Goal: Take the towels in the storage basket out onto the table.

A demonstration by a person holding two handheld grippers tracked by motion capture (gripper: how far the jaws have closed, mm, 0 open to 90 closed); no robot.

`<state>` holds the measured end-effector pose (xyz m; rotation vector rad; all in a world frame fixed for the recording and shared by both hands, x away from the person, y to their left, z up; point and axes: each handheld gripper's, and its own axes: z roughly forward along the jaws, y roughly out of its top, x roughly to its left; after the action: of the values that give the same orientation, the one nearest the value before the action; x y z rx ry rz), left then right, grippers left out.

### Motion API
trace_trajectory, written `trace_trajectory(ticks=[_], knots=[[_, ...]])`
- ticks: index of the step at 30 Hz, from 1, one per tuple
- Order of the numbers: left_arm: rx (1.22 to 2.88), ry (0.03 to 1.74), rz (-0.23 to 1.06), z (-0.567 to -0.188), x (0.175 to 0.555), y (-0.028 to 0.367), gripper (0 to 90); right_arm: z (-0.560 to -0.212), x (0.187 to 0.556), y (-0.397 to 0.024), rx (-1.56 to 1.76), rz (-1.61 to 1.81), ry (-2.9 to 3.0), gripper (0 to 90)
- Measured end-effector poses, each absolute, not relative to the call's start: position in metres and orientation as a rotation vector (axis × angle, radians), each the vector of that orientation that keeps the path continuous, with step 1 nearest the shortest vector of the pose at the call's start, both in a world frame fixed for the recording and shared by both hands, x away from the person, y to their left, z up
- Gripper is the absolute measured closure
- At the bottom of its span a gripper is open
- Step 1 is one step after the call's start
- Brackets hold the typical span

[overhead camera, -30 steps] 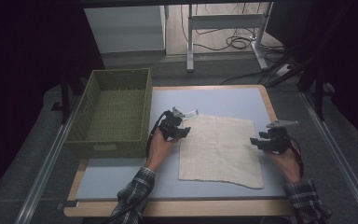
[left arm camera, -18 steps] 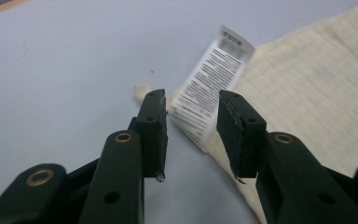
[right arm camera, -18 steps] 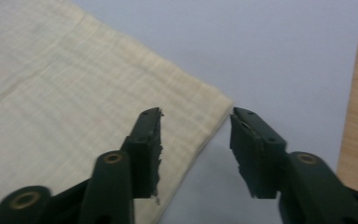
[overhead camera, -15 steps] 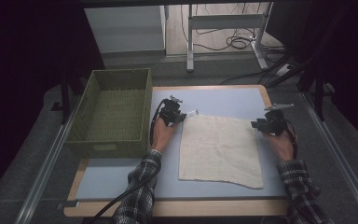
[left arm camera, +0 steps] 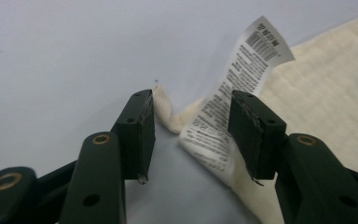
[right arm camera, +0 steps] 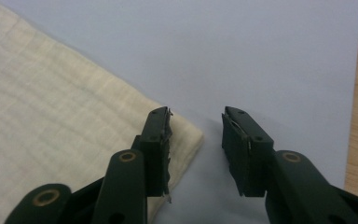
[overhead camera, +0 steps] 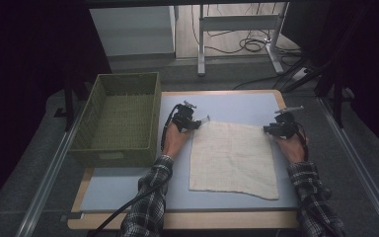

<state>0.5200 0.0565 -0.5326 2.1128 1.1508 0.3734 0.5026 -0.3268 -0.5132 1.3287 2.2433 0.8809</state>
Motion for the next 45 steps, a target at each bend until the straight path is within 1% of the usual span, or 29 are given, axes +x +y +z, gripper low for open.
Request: trace_trajectory(ticks=[2,3,4,5,6,7,9,10,13,14,15,18,20,21,23,24,26,32,34,36,40,42,45], knots=[[2.115,1.169,0.359,-0.531,0.519,0.054,60.3,-0.513,0.502,-0.325,1.324,0.885,2.257,73.5],[2.114,1.177,0.352,-0.531,0.519,0.052,63.3,-0.513,0.502,-0.324,1.321,0.886,2.262,77.9],[2.123,1.173,0.341,-0.530,0.518,0.051,67.8,-0.513,0.502,-0.323,1.321,0.896,2.273,82.4],[2.133,1.160,0.322,-0.529,0.518,0.050,73.6,-0.513,0.501,-0.323,1.318,0.905,2.285,85.1],[2.133,1.155,0.302,-0.529,0.517,0.049,82.6,-0.512,0.501,-0.321,1.317,0.901,2.292,86.2],[2.144,1.148,0.313,-0.528,0.517,0.047,85.9,-0.512,0.501,-0.320,1.313,0.891,2.297,86.8],[2.167,1.127,0.335,-0.526,0.517,0.046,87.7,-0.510,0.501,-0.319,1.295,0.872,2.303,87.4],[2.175,1.119,0.356,-0.525,0.517,0.046,88.0,-0.509,0.501,-0.318,1.289,0.864,2.298,87.5],[2.126,1.124,0.419,-0.519,0.520,0.049,88.1,-0.501,0.505,-0.320,1.284,0.874,2.262,87.5],[2.100,1.124,0.468,-0.512,0.524,0.051,88.2,-0.497,0.507,-0.321,1.275,0.877,2.257,87.5],[2.068,1.124,0.489,-0.503,0.528,0.053,88.2,-0.490,0.511,-0.322,1.268,0.891,2.242,87.6],[2.052,1.108,0.503,-0.491,0.530,0.052,88.1,-0.477,0.517,-0.323,1.267,0.925,2.205,87.5],[2.062,1.086,0.529,-0.488,0.525,0.051,88.0,-0.473,0.516,-0.323,1.250,0.932,2.204,87.6],[2.056,1.080,0.520,-0.488,0.521,0.051,87.9,-0.471,0.512,-0.323,1.237,0.937,2.206,87.6],[2.045,1.076,0.518,-0.489,0.514,0.052,87.9,-0.469,0.505,-0.326,1.229,0.967,2.206,87.5],[2.037,1.071,0.509,-0.490,0.510,0.053,87.8,-0.469,0.495,-0.329,1.213,0.980,2.216,87.5],[2.037,1.056,0.515,-0.490,0.500,0.054,87.7,-0.469,0.491,-0.330,1.207,0.983,2.219,87.5],[2.031,1.003,0.497,-0.492,0.466,0.059,87.5,-0.470,0.452,-0.337,1.151,1.037,2.252,87.5],[2.030,0.983,0.493,-0.492,0.454,0.061,87.3,-0.472,0.432,-0.340,1.130,1.061,2.264,87.5],[2.035,0.958,0.502,-0.493,0.442,0.063,87.3,-0.473,0.427,-0.341,1.126,1.063,2.266,87.5],[2.025,0.923,0.481,-0.495,0.421,0.066,87.0,-0.477,0.396,-0.344,1.093,1.077,2.290,87.5],[2.023,0.903,0.475,-0.497,0.410,0.068,87.0,-0.477,0.392,-0.344,1.088,1.078,2.292,87.5],[2.020,0.877,0.462,-0.501,0.396,0.071,86.9,-0.478,0.375,-0.345,1.068,1.092,2.297,87.5]])
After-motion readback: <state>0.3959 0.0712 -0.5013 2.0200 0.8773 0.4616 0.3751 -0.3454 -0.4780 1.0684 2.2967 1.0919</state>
